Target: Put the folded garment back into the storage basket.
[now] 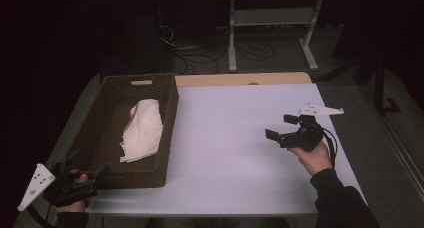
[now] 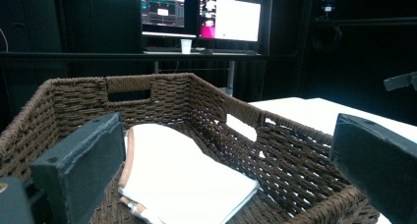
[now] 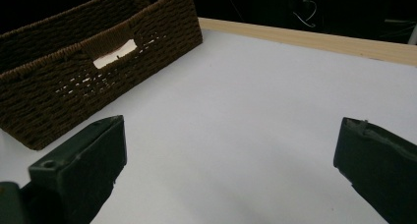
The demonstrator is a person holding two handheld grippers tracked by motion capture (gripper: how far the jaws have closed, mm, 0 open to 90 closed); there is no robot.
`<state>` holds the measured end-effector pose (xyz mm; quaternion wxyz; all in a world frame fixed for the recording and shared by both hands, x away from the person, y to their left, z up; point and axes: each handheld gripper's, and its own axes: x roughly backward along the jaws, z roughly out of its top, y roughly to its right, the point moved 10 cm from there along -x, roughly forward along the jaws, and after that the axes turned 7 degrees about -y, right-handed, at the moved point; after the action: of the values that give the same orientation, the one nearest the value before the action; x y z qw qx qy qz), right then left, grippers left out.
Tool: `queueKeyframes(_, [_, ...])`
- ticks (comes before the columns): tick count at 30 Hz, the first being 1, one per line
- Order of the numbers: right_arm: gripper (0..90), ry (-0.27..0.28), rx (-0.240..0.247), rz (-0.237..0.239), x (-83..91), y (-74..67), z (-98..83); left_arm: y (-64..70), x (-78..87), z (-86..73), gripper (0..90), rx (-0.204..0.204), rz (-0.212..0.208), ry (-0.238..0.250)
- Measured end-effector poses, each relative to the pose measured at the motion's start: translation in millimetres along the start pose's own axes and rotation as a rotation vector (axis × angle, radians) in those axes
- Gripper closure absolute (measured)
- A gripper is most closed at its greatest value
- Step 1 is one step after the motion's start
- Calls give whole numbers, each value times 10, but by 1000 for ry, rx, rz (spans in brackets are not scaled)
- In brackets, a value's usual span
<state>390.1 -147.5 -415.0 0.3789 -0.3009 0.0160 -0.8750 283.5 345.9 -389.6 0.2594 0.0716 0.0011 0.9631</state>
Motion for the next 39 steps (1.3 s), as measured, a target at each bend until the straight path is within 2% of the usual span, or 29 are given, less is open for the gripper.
queueKeyframes(9, [0,-23,-1,-8,55,21,-191,1,0,-1,0,0,0,-1])
queueKeyframes(25, [0,-32,-20,-42,195,84,-518,7,-2,0,0,-1,0,-1])
queueKeyframes(39, [0,-68,-20,-115,285,220,-809,13,5,-1,0,-6,1,-3])
